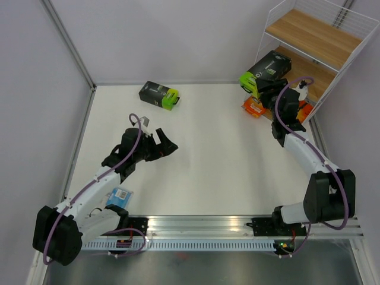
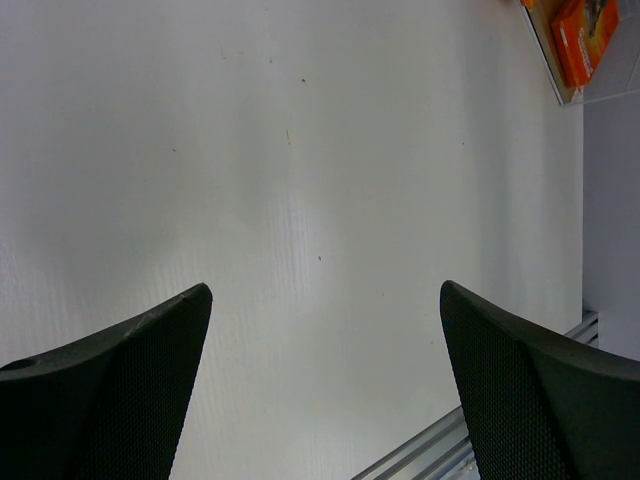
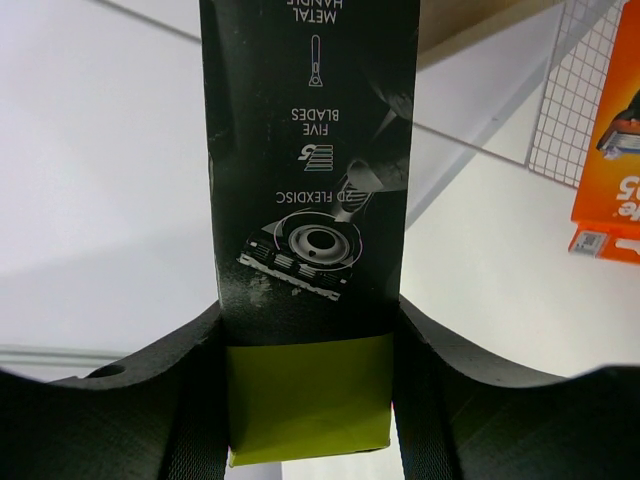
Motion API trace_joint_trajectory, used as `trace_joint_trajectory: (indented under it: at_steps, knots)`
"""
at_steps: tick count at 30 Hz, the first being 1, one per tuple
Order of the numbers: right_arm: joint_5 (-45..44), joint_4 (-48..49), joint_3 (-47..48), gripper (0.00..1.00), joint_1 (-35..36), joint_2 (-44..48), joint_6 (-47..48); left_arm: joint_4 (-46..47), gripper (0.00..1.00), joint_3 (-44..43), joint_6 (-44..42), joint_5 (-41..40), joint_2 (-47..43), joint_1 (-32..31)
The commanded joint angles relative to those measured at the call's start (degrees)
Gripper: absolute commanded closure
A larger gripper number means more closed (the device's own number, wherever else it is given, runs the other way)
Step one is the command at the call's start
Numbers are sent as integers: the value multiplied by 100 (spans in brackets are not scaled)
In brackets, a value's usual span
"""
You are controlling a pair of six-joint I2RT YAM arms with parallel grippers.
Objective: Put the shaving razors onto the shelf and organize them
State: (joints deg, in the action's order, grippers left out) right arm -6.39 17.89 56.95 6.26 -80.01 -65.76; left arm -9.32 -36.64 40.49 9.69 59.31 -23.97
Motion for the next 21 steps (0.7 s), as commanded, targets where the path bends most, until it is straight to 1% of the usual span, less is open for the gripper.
trace_joint_trajectory:
  at_steps: [1,9,21]
  knots:
    - [-55,1181,414,73,-72,-137,-236,1,0,-282,-331,217,72,76]
    - [-213,1603,501,73,-248,-349,-482,-43,0,-378,-472,279,177,191]
    - [-301,1700,879,71,-442,-595,-596,-35,0,-537,-551,402,432,314]
